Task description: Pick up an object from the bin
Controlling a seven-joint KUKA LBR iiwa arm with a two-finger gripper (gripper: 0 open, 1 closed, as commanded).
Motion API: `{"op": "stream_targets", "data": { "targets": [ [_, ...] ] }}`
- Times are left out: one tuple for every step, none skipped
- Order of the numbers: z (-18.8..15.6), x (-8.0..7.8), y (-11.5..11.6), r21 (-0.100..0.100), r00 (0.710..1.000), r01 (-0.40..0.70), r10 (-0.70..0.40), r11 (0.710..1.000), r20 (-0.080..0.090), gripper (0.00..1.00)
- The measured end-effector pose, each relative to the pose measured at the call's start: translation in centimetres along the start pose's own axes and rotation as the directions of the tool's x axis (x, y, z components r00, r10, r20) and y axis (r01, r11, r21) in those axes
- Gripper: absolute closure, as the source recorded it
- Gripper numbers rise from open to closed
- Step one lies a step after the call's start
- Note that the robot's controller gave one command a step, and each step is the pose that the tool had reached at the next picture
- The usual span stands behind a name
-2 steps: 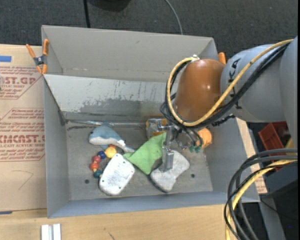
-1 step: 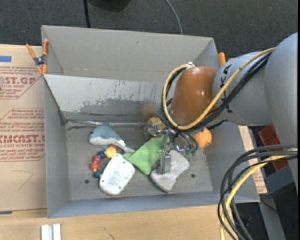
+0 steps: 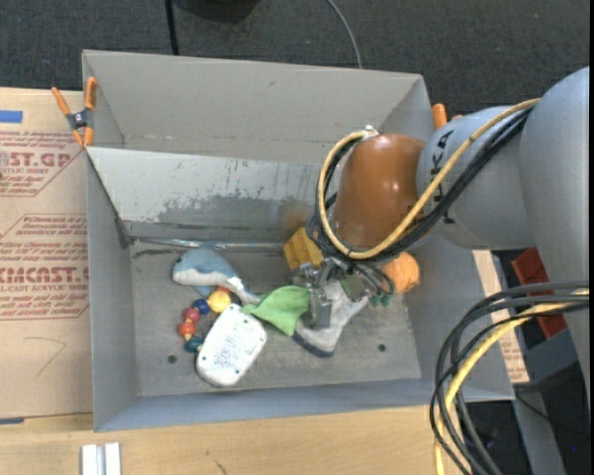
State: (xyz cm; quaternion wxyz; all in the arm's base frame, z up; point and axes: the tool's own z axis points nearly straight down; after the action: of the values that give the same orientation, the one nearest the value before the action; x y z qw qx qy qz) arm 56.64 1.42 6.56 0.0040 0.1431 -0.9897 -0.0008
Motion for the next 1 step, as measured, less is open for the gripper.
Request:
{"op": "stream_targets", "data": {
  "targets": [
    [-0.25,-0.13,0.00,0.001,1.000,0.018,-0.018,1.000,0.004,1.00]
  ]
}}
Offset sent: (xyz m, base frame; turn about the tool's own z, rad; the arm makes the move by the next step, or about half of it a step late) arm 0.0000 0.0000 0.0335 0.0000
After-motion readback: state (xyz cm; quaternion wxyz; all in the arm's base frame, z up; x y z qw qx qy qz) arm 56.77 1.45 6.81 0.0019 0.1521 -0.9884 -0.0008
